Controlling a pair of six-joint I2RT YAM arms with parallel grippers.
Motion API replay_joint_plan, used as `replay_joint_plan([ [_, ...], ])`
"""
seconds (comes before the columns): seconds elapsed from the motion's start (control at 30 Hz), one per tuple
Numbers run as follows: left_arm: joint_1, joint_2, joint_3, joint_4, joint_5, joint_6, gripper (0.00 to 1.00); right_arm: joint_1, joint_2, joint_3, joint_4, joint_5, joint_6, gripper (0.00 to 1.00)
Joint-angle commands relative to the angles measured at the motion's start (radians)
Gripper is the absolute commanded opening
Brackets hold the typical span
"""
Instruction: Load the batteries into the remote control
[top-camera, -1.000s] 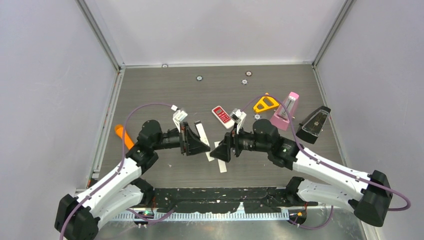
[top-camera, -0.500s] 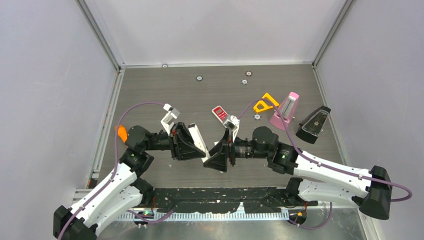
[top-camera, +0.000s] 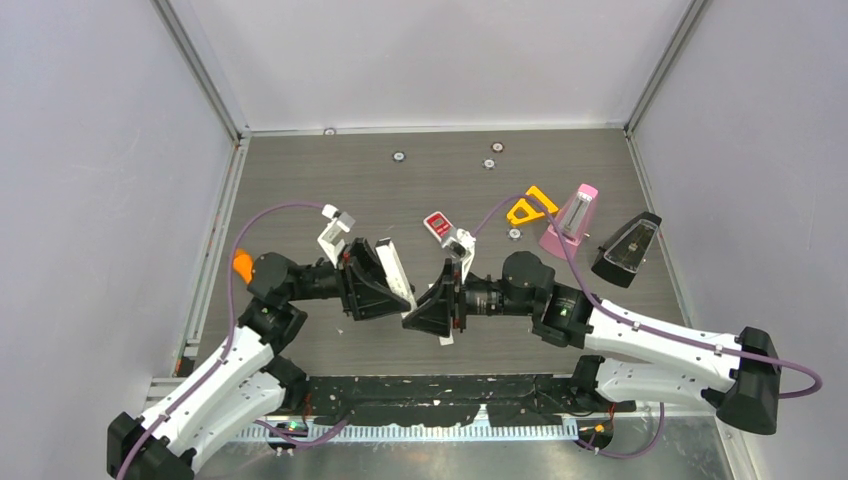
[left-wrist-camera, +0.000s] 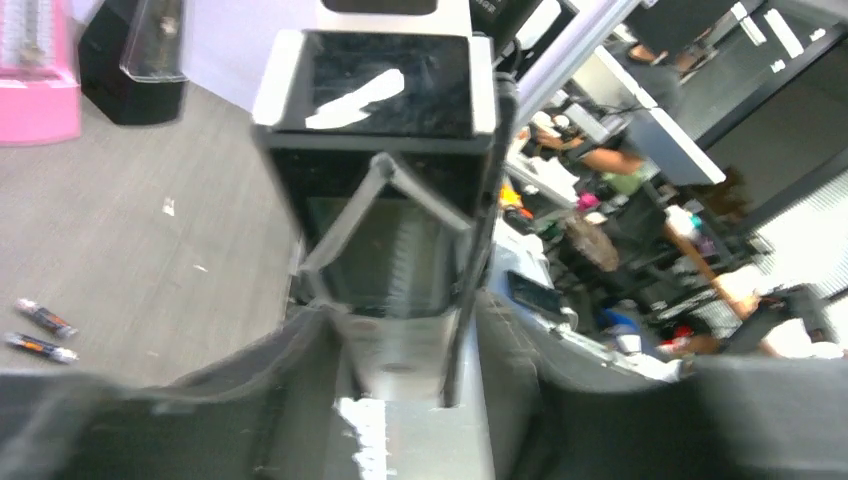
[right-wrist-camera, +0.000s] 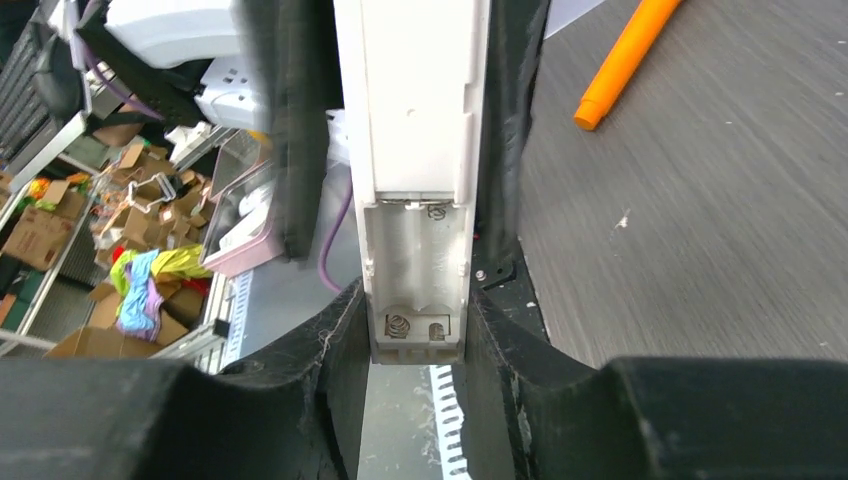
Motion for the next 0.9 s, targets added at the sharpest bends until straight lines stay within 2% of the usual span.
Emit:
replay_joint_plan([
  [0.0,-0.014,-0.048,0.017,-0.022,-0.073,0.041,0.67,0.002,0.012,0.035,-0.025,0.129,0.004,0.1],
  [0.07,-0.014,-0.085,-0.01,-0.079,-0.163,0.091,0.81,0.017,0.01,0.043,-0.08,0.195,-0.016,0.07],
  [0.13,-0.014,-0.124,-0.051,-0.142,-0.297,0.118,0.86,0.051,0.028,0.055,-0.117,0.277,-0.054,0.06],
  [0.3,-0.014,-0.177,-0.101,-0.313,-0.594,0.088,0.87,0.128,0.115,0.112,-0.22,0.569,-0.098,0.05],
  [0.43,-0.013,-0.191,-0.147,-0.32,-0.695,0.035,0.86,0.192,0.181,0.146,-0.266,0.761,-0.11,0.06],
  [0.7,-0.014,-0.135,-0.116,-0.415,-0.742,0.048,0.71,0.279,0.293,0.195,-0.293,0.9,-0.141,0.05],
  [0.8,-0.014,-0.101,-0.116,-0.399,-0.73,0.017,0.59,0.298,0.322,0.214,-0.301,0.937,-0.149,0.06],
  [0.87,-0.014,-0.078,-0.115,-0.392,-0.726,0.0,0.47,0.308,0.341,0.223,-0.303,0.939,-0.148,0.06],
])
